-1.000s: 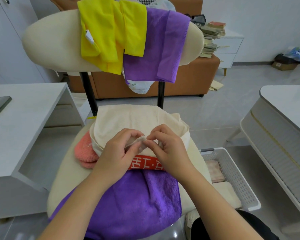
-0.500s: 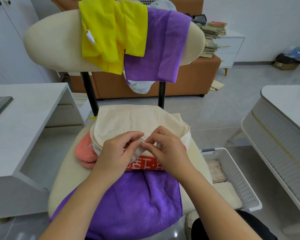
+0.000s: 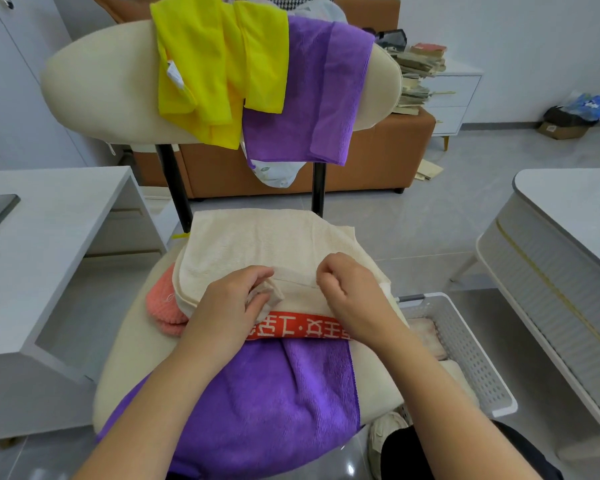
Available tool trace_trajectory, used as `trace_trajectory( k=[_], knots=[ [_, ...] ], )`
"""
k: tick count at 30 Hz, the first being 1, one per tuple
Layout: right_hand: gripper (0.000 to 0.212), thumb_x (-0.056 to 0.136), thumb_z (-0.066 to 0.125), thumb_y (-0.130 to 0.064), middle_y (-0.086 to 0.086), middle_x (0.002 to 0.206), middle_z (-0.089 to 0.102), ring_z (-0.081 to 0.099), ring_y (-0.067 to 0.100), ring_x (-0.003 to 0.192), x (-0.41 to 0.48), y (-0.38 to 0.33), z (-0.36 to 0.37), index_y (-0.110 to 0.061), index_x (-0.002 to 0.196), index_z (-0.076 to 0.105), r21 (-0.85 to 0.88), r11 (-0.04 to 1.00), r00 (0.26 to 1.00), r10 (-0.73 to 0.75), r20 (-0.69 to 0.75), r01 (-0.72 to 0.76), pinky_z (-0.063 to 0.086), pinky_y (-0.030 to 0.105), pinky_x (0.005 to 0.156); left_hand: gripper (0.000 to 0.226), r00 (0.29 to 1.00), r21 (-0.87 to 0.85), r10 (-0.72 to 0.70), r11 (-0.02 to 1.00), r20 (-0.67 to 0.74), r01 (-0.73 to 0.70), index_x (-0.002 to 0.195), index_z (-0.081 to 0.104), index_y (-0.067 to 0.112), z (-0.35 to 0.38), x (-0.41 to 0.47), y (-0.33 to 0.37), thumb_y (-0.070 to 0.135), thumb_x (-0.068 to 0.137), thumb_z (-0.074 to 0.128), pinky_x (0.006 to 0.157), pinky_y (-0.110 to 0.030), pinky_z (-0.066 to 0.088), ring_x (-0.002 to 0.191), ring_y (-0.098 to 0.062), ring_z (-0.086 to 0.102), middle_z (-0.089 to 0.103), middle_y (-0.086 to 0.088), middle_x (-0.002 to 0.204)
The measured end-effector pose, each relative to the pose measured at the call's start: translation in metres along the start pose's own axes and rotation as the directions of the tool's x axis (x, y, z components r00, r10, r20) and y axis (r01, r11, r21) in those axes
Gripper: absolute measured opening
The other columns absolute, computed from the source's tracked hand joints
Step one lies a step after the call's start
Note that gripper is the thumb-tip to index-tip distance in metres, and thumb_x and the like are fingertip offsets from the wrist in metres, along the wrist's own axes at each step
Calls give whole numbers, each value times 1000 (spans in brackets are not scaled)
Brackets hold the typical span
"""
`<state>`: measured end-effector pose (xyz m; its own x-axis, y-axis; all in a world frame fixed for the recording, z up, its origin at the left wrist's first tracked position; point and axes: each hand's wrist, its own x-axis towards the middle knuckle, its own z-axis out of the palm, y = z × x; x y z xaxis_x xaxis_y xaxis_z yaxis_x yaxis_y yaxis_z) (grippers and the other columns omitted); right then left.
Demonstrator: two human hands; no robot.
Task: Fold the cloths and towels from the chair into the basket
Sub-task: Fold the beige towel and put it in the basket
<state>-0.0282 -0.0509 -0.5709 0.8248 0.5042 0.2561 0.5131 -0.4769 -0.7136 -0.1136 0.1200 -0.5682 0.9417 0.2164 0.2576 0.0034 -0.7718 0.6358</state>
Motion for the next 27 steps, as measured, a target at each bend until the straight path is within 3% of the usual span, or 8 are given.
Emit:
trace_trajectory(
  k=[3, 5, 8, 11, 16, 20, 24, 27],
  knots=[
    [25, 77, 34, -23, -9, 87, 48, 48, 12, 84, -6, 13, -18, -19, 93, 53, -9, 996, 996, 84, 44, -83, 38, 28, 75, 29, 1000, 78, -4, 997, -7, 4, 120, 62, 16, -1, -2, -3, 17, 90, 60, 81, -7, 31, 104, -5, 53, 63, 4, 115],
    [29, 87, 34, -15, -8, 98, 46, 46, 11, 91, -11, 24, -31, -18, 109, 53, -47, 991, 989, 128, 76, -124, 34, 16, 73, 21, 999, 78, -1, 997, -40, 4, 111, 65, 17, -4, -5, -3, 18, 90, 60, 75, -5, 34, 97, -3, 53, 64, 7, 105],
    [30, 96, 42, -9, -4, 106, 49, 48, 12, 98, -20, 42, -52, -16, 122, 54, -148, 972, 976, 198, 93, -183, 29, 15, 72, 12, 992, 65, -56, 996, -110, 63, 101, 63, 21, -12, -10, 0, 18, 90, 60, 64, -5, 36, 79, 2, 52, 57, 19, 85],
    [26, 91, 54, -11, -6, 97, 60, 53, 11, 92, -32, 53, -72, -17, 114, 64, -212, 940, 956, 286, 60, -268, 32, 17, 73, 11, 981, 106, -118, 985, -152, 135, 92, 56, 23, -23, -15, -1, 14, 87, 61, 57, -10, 34, 70, 2, 50, 54, 16, 76],
    [15, 85, 56, -10, -5, 82, 63, 56, 14, 82, -44, 53, -98, -22, 86, 66, -353, 877, 920, 381, 96, -327, 42, 25, 66, 23, 976, 197, -139, 965, -166, 171, 75, 49, 27, -59, -18, -2, 6, 80, 59, 55, -32, 39, 70, -21, 54, 57, 3, 71],
    [11, 86, 51, -6, 0, 78, 57, 50, 17, 76, -34, 31, -122, -15, 83, 55, -443, 862, 949, 308, 69, -248, 31, 13, 53, 25, 982, 278, -88, 951, -167, 133, 73, 52, 21, -98, -13, 10, -2, 78, 56, 53, -31, 38, 63, -15, 50, 56, 2, 68],
    [10, 88, 46, -5, -2, 73, 48, 46, 18, 71, -17, -11, -144, -14, 83, 47, -497, 847, 980, 198, -29, -186, 30, 25, 54, 31, 988, 304, 16, 952, -152, 31, 66, 46, 23, -135, -5, 33, -5, 75, 54, 57, -34, 38, 64, -20, 48, 54, 0, 69],
    [13, 91, 42, -4, -2, 72, 45, 42, 13, 65, -9, -46, -165, -13, 83, 45, -375, 918, 983, 69, -172, -130, 28, 23, 52, 27, 994, 223, 58, 974, -94, -36, 67, 49, 22, -170, 3, 48, 3, 78, 63, 57, -26, 36, 60, -15, 48, 55, 1, 67]
  ],
)
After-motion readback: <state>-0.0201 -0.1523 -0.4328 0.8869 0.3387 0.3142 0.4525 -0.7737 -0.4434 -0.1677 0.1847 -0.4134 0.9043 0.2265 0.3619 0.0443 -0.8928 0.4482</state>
